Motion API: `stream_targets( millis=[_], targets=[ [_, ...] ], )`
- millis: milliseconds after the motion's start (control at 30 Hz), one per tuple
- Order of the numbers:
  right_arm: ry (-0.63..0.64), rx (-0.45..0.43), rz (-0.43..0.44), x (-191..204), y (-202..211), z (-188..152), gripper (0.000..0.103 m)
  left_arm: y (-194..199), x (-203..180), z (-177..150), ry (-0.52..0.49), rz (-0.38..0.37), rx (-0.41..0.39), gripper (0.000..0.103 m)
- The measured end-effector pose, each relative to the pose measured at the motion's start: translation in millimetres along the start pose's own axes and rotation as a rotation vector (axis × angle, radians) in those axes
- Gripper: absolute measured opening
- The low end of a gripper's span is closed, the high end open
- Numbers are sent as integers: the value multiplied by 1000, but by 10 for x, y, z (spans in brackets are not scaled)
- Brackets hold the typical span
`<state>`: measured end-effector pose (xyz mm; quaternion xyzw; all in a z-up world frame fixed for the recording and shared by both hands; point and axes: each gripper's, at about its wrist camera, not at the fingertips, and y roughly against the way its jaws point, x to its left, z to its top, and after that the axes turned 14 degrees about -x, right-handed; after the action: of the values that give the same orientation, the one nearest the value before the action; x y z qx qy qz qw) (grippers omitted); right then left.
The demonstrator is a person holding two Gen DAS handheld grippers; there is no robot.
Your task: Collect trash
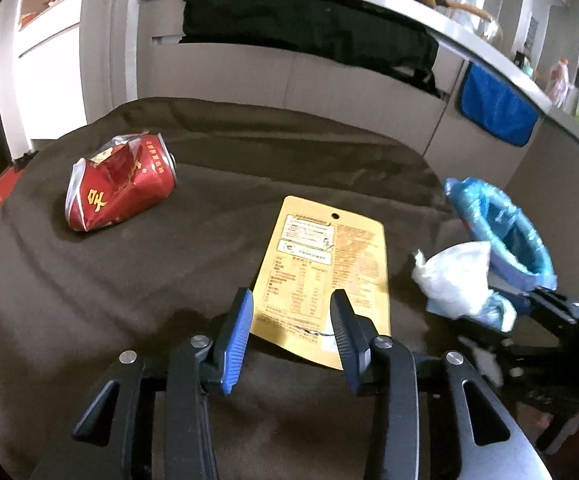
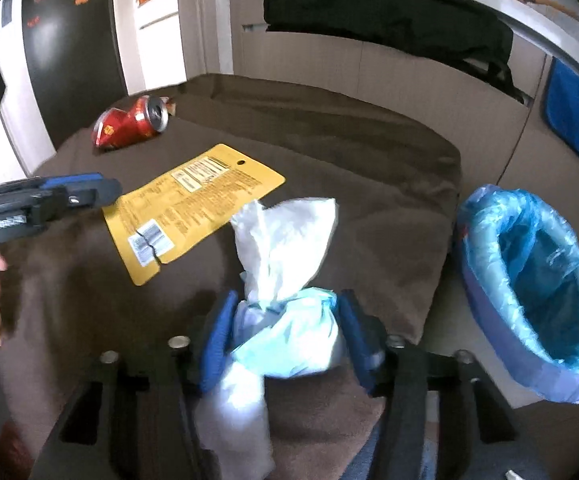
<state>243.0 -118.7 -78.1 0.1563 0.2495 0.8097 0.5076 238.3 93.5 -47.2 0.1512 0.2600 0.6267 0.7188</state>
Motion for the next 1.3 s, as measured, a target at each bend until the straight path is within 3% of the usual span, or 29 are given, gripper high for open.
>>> stream_targets(
  millis=[167, 433, 733, 833, 933, 967, 1067, 1300],
  targets=[
    [-66, -40, -10, -129, 101, 7, 43, -36, 97, -57, 43, 23, 32, 41],
    [-86, -50, -21, -190, 148, -31, 43, 145, 163, -258, 211, -62, 100, 41],
    [-74, -60, -59, -148, 136, -44, 43, -169, 209, -137, 344, -17, 53, 41],
    [-84, -76, -61, -157, 152, -20, 43, -239, 158, -102, 328, 16, 28, 40],
    [-80, -92, -72, -135, 167, 26, 43, -294, 87, -102, 277, 67, 10, 18],
    [-75, -104, -77, -123, 181, 58, 43, -326, 67, -109, 263, 48, 14, 13],
    [-52, -142, -94, -80, 232, 140, 43, -311, 23, -88, 234, 25, -10, 10],
    [19, -244, -168, -50, 379, 287, 43, -4, -255, 180, 53, 20, -153, 2]
  ],
)
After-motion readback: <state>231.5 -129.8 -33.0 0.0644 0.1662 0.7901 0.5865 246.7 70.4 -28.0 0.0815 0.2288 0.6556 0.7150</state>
